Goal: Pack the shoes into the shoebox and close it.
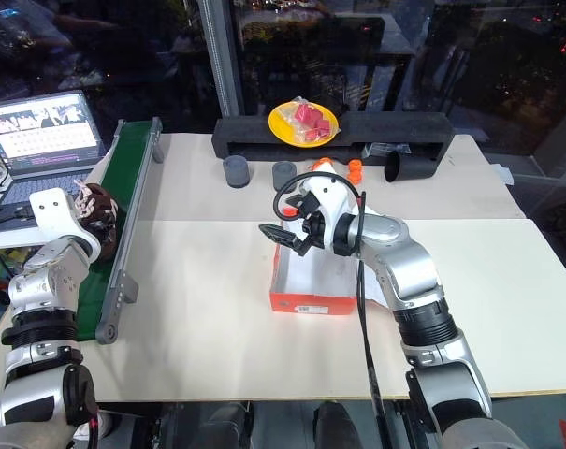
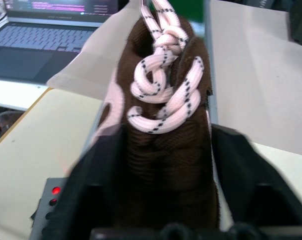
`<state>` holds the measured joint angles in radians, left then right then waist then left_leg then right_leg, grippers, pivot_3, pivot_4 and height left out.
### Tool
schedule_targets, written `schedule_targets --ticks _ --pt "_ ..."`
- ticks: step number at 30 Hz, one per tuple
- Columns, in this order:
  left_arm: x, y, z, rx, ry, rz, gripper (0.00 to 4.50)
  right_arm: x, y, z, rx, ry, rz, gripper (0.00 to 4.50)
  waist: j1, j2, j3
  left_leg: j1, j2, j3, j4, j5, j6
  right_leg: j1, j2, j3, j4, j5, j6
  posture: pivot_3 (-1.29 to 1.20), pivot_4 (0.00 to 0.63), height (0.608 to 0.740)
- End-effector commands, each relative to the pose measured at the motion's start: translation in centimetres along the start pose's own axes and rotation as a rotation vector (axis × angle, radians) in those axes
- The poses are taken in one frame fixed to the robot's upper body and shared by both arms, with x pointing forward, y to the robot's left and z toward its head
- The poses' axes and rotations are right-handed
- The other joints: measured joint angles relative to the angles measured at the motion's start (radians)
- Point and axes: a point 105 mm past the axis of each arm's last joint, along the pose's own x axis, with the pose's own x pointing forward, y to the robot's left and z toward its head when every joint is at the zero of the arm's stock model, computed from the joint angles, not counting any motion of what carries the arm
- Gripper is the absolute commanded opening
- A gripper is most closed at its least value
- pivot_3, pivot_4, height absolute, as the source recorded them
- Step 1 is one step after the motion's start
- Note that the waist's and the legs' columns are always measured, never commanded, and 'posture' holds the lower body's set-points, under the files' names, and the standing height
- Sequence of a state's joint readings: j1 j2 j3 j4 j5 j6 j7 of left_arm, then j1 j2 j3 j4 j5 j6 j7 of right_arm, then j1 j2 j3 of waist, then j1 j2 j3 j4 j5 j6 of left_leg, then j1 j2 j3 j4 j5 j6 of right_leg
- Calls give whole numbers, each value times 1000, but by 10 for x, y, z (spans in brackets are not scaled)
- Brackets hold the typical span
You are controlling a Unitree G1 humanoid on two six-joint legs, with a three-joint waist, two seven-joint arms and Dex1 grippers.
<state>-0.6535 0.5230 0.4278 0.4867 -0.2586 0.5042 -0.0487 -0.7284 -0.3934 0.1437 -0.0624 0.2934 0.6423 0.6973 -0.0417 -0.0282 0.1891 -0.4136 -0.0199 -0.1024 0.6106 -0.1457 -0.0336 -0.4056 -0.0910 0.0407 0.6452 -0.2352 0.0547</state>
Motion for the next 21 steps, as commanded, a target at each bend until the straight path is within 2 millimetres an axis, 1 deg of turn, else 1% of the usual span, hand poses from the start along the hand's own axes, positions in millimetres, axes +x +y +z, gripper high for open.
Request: schedule_targets --ticks 1,2,4,5,6,8,9,10,13,14,16,18,19,21 --pt "1 -3 9 -18 -35 1 903 -6 -8 12 -41 -41 -35 4500 0 0 0 0 0 0 0 0 0 0 0 0 0 0 0 0 150 740" --pt "1 -5 13 -16 -52 -6 539 -6 -8 12 -42 -40 -37 4500 0 0 0 0 0 0 0 0 0 0 0 0 0 0 1 0 150 740" --pt "-2 -14 36 1 -152 -31 79 -6 -9 12 -41 -39 -39 4500 0 0 0 0 0 0 0 0 0 0 0 0 0 0 1 0 150 740" --pt "-3 -18 44 -5 -186 -45 79 -6 -9 12 -41 -40 -40 4500 1 0 0 0 0 0 0 0 -1 0 0 0 1 0 0 0 150 740" --pt "-7 -26 59 -15 -246 -72 79 -6 -10 13 -36 -43 -45 4500 3 -1 0 0 0 0 0 1 -1 0 0 0 0 0 0 0 150 740" --pt "-14 -48 81 -10 -326 -152 79 -7 -12 15 -14 -56 -59 4500 6 -2 1 -2 0 -1 0 1 -1 -1 0 -1 -1 0 0 0 150 740" --pt "-17 -58 88 -14 -350 -189 79 -7 -14 15 -6 -61 -68 4500 9 -3 2 -3 0 -1 0 1 -1 -1 0 -1 -2 1 -1 0 150 740" --pt "-23 -79 98 -31 -374 -281 79 -8 -20 19 25 -85 -97 4500 10 -4 2 -3 0 -1 0 1 -1 -1 0 -1 -2 1 -1 0 150 740" --pt "-41 -123 114 -53 -407 -479 79 -10 -34 31 111 -159 -164 4500 14 -4 2 -7 -1 -2 0 0 -1 -3 -1 -2 -4 2 -1 0 150 740" --pt "-51 -148 117 -49 -400 -580 79 -13 -41 45 212 -247 -187 4500 13 -4 2 -9 -1 -2 1 1 -1 -5 -1 -2 -4 2 -1 0 150 740" --pt "-68 -182 119 -48 -386 -718 79 -18 -50 65 370 -374 -192 4500 11 -4 2 -11 -1 -1 1 1 -1 -7 -1 -1 -3 3 -2 0 150 740" --pt "-85 -211 121 -43 -378 -828 79 -23 -55 76 475 -434 -177 4500 9 -4 2 -11 -1 -1 1 1 -1 -10 -1 0 0 3 -2 0 150 740" --pt "-95 -225 123 -37 -380 -887 79 -24 -55 79 494 -438 -167 4500 7 -4 2 -12 -1 -1 1 1 -1 -11 -1 0 1 3 -2 0 150 740" --pt "-110 -246 126 -39 -377 -977 79 -25 -54 84 532 -451 -145 4500 3 -4 2 -13 -1 -1 1 1 -1 -12 -1 0 1 3 -2 0 150 740"
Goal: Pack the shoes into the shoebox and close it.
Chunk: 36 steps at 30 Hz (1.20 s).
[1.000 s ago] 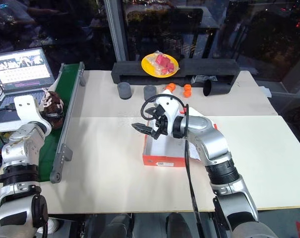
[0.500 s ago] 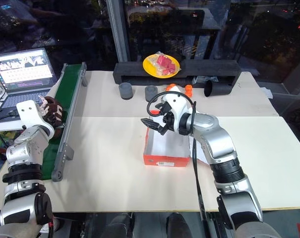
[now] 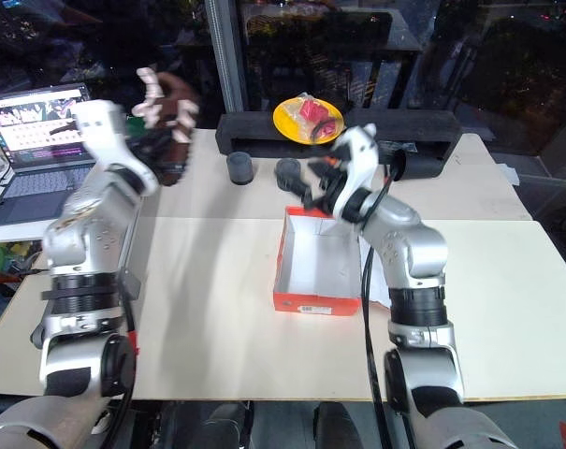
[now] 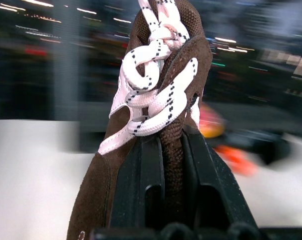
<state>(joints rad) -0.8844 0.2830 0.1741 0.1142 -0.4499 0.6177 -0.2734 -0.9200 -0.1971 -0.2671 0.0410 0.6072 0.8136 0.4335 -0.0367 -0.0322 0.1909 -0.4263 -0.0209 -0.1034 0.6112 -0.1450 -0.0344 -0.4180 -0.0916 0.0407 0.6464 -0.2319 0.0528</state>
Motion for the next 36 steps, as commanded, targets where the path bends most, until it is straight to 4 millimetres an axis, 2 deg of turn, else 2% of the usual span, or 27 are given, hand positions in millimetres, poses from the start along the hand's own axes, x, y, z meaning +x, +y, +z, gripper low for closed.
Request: schedule_targets --ticks 1,3,8,10,15,18,23,26,29,31,32,33,35,36 --pt "7 -49 33 12 -76 -182 79 -5 5 16 96 -47 29 4500 -7 0 0 0 0 0 0 0 0 -1 0 0 0 0 0 0 150 740" --pt "11 -75 32 -7 -67 -271 79 -5 7 21 155 -71 46 4500 -13 0 0 -1 0 2 0 0 0 -3 0 2 1 0 0 0 150 740" --pt "15 -111 25 -75 -37 -395 79 -9 2 25 193 -88 18 4500 -16 0 0 -2 0 2 0 0 0 -4 1 2 1 0 0 0 150 740" --pt "14 -121 23 -93 -17 -433 79 -11 0 27 199 -102 4 4500 -15 0 0 -2 0 3 0 0 0 -3 1 2 1 0 0 0 150 740" --pt "9 -133 19 -132 22 -491 79 -14 -6 35 231 -154 -22 4500 -16 1 0 -2 0 3 0 0 1 -4 1 2 1 0 0 0 150 740" --pt "6 -137 16 -153 43 -507 50 -16 -6 40 251 -189 -19 3794 -14 1 0 -3 0 3 0 0 1 -4 1 2 1 0 0 0 150 740" --pt "5 -136 17 -178 57 -503 50 -13 -2 42 264 -209 -13 2211 -11 1 0 -3 0 2 1 0 1 -3 1 2 1 0 0 0 150 740" --pt "6 -127 16 -178 67 -466 50 -11 -4 43 272 -225 -26 1624 -11 1 0 -3 0 3 1 0 1 -4 1 2 1 0 0 0 150 740" --pt "2 -119 21 -209 51 -462 1369 -12 -7 45 268 -234 -42 1182 -11 1 0 -3 0 3 1 0 1 -4 1 2 1 0 0 0 150 740" --pt "-1 -111 38 -381 6 -479 2090 -13 -12 45 252 -233 -69 908 -9 1 0 -3 0 3 1 0 1 -4 1 2 1 0 0 0 150 740" --pt "-2 -103 48 -436 -26 -468 2312 -13 -14 46 241 -231 -82 837 -9 1 0 -3 0 3 1 0 1 -4 1 2 1 0 0 0 150 740" --pt "-4 -96 57 -475 -53 -459 2780 -14 -15 46 225 -227 -90 795 -9 1 0 -3 0 2 1 0 1 -3 1 2 1 0 0 0 150 740" --pt "-7 -78 73 -505 -109 -422 3250 -16 -18 48 189 -215 -109 739 -11 1 0 -4 0 2 2 0 1 -4 1 2 1 0 0 0 150 740" --pt "-9 -71 79 -502 -128 -403 3272 -17 -19 49 168 -204 -121 733 -13 1 0 -4 1 2 2 0 1 -4 1 2 1 0 0 0 150 740"
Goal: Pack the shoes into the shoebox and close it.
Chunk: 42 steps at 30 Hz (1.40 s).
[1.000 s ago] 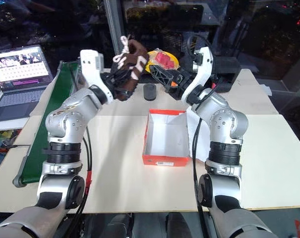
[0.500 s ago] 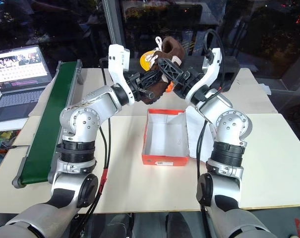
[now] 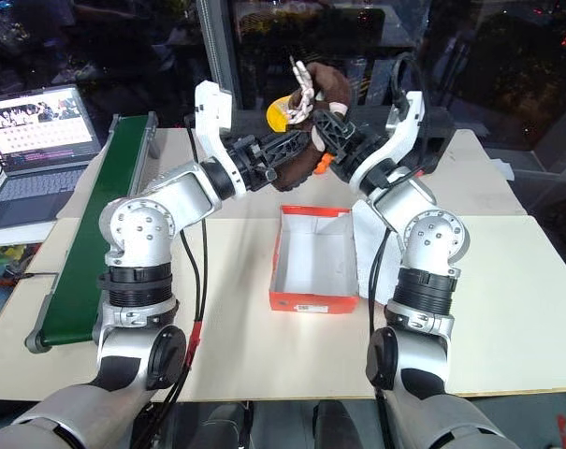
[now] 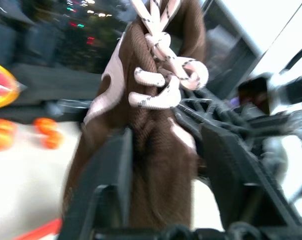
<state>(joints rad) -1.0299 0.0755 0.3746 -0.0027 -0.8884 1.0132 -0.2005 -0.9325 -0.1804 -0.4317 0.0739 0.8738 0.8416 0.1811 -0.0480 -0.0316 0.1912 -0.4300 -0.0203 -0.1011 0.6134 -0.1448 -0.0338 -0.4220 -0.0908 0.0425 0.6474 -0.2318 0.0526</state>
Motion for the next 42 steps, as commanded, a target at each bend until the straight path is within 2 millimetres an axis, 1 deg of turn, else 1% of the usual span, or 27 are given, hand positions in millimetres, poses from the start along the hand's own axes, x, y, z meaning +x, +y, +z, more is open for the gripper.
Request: schedule_targets --ticks 1,3,4,6,7,8,10,12,14,17,19,22,24,26,29,30,31,33,36,38,39,42 --pt "-17 -2 52 40 -142 14 3272 0 10 25 -123 -39 0 728 -4 0 0 0 0 0 0 0 0 0 0 0 0 0 0 0 150 740" --pt "-25 5 61 99 -149 59 3272 -2 4 21 -186 39 -44 727 -5 0 0 0 0 0 -1 0 0 0 0 0 0 0 0 0 150 740" --pt "-31 13 65 159 -133 107 3272 -3 -5 8 -291 154 -103 726 -3 0 0 0 0 0 -1 0 0 0 0 0 0 0 0 0 150 740" --pt "-41 27 67 199 -115 175 3272 -13 -24 -12 -431 347 -189 726 -2 0 0 0 0 0 -1 0 0 0 0 0 0 0 0 0 150 740" --pt "-44 33 65 190 -117 191 3272 -17 -30 -19 -476 411 -210 726 -1 0 0 1 0 0 0 0 0 1 0 0 0 0 0 0 150 740" --pt "-45 37 60 188 -105 208 3272 -21 -36 -26 -500 464 -227 726 2 0 0 1 0 0 0 0 0 1 0 0 0 0 0 0 150 740" --pt "-45 37 44 192 -62 207 3272 -28 -43 -39 -530 550 -238 726 3 0 0 1 0 0 -1 0 0 1 0 0 0 0 0 0 150 740" --pt "-43 35 31 167 -37 197 3272 -32 -46 -48 -523 596 -245 726 5 0 0 0 0 0 0 0 0 1 0 0 -1 0 0 0 150 740" --pt "-43 34 25 153 -34 194 3272 -37 -55 -55 -505 625 -288 726 7 0 0 -2 -1 0 1 0 0 -1 -1 0 -1 0 0 0 150 740" --pt "-45 35 24 149 -39 211 3272 -52 -73 -69 -560 714 -362 726 6 0 0 -2 -1 0 1 0 0 -1 -1 0 -1 0 0 0 150 740" --pt "-46 35 24 147 -45 218 3272 -68 -88 -79 -615 791 -414 726 7 0 0 -2 -1 0 1 0 0 0 -1 0 -1 0 0 0 150 740" --pt "-48 35 26 148 -51 226 3272 -84 -107 -86 -680 858 -474 726 6 0 0 -1 -1 0 2 0 0 1 -1 0 -1 0 0 0 150 740" --pt "-48 35 27 149 -55 229 3272 -92 -118 -91 -679 887 -502 726 6 0 0 -1 -1 0 2 0 0 1 -1 0 -1 0 0 0 150 740" --pt "-48 35 27 150 -54 231 3272 -97 -124 -93 -698 907 -512 726 6 -1 0 0 -1 0 2 0 0 2 0 0 -1 0 0 0 150 740" --pt "-47 35 27 157 -48 234 3272 -95 -123 -92 -687 897 -502 726 6 -1 0 0 -1 0 3 0 0 3 0 0 -1 0 0 0 150 740" --pt "-48 36 27 159 -48 237 3272 -93 -121 -92 -675 890 -497 1695 7 -1 0 1 -1 0 3 0 0 3 -1 0 -1 0 0 0 150 740" --pt "-48 36 27 162 -47 240 3272 -91 -120 -90 -674 878 -499 1935 8 -1 0 1 -1 0 3 0 0 3 -1 0 -1 0 1 0 150 740" --pt "-49 37 28 164 -47 245 3272 -86 -119 -84 -695 852 -511 2678 8 -1 0 0 -1 0 3 0 0 3 -1 0 -1 0 1 0 150 740" --pt "-51 39 28 179 -38 259 3272 -75 -110 -73 -729 804 -502 3620 8 -1 0 0 -1 0 3 0 0 2 -1 0 -1 0 1 0 150 740" --pt "-52 41 28 175 -41 264 3272 -70 -105 -65 -762 784 -502 4335 7 -1 0 -1 -1 0 3 0 0 2 -1 0 -1 0 1 0 150 740" --pt "-52 41 29 175 -42 265 3272 -66 -101 -60 -774 763 -498 4459 7 -1 0 -1 -1 0 3 0 0 2 -1 0 -1 0 1 0 150 740" --pt "-53 42 30 178 -43 268 3272 -54 -86 -45 -820 718 -481 4459 3 -1 0 0 -1 0 3 0 0 1 0 0 0 0 1 0 150 740"
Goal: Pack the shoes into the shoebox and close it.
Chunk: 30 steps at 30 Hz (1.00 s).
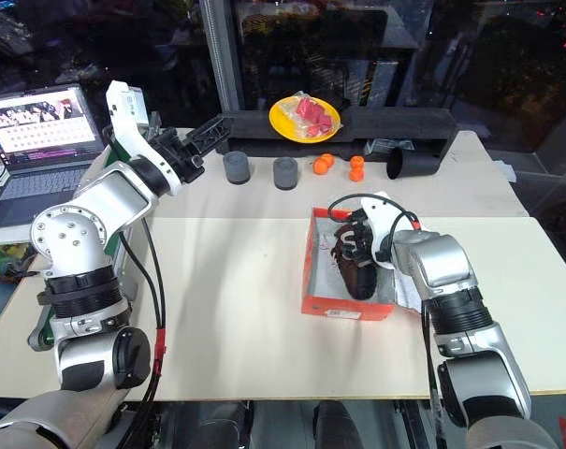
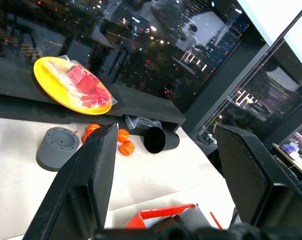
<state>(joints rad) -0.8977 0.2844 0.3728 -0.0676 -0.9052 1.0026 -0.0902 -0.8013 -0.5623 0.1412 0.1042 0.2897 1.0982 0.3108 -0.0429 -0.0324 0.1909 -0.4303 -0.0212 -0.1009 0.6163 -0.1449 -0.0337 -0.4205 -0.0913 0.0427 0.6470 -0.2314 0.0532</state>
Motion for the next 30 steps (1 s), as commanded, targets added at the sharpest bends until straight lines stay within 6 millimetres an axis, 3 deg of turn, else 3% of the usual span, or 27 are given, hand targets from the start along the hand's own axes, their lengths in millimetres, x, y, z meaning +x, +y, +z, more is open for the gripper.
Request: schedule_targets --ticks 1,4,7,10,13,18,25,30 --pt "-3 -7 13 48 -45 -19 3272 -23 -6 46 -61 -133 -48 4459 -2 0 0 0 0 0 0 0 0 0 0 0 0 0 0 0 150 740" --pt "-4 -2 16 94 -45 17 3272 -36 2 68 -91 -194 -12 4459 -2 0 0 0 0 0 0 0 0 0 0 0 0 0 0 0 150 740" --pt "-10 16 15 267 -13 124 3272 -49 16 91 -97 -294 84 4459 -4 0 0 0 0 0 0 0 0 -1 0 0 0 0 0 0 150 740" --pt "-25 50 4 471 62 297 3272 -62 41 109 -119 -458 255 4459 -6 0 0 1 0 0 -1 0 0 0 1 1 0 0 0 0 150 740" --pt "-45 75 -6 501 94 407 3272 -64 63 108 -179 -525 371 4459 -4 0 0 1 1 1 -2 0 0 -1 0 1 0 0 0 0 150 740" --pt "-85 118 -10 522 88 637 4428 -67 92 108 -173 -617 562 4500 -2 0 0 1 1 0 -1 0 0 -1 0 1 0 0 0 0 150 740" --pt "-141 162 4 511 -19 917 4428 -55 110 102 -139 -664 663 4500 -1 0 0 2 1 0 -1 0 0 -1 0 0 1 0 -1 0 150 740" --pt "-159 181 3 508 -27 979 4428 -43 115 101 -157 -678 621 4500 1 0 0 2 1 0 -1 0 0 -1 0 0 1 1 -1 0 150 740"
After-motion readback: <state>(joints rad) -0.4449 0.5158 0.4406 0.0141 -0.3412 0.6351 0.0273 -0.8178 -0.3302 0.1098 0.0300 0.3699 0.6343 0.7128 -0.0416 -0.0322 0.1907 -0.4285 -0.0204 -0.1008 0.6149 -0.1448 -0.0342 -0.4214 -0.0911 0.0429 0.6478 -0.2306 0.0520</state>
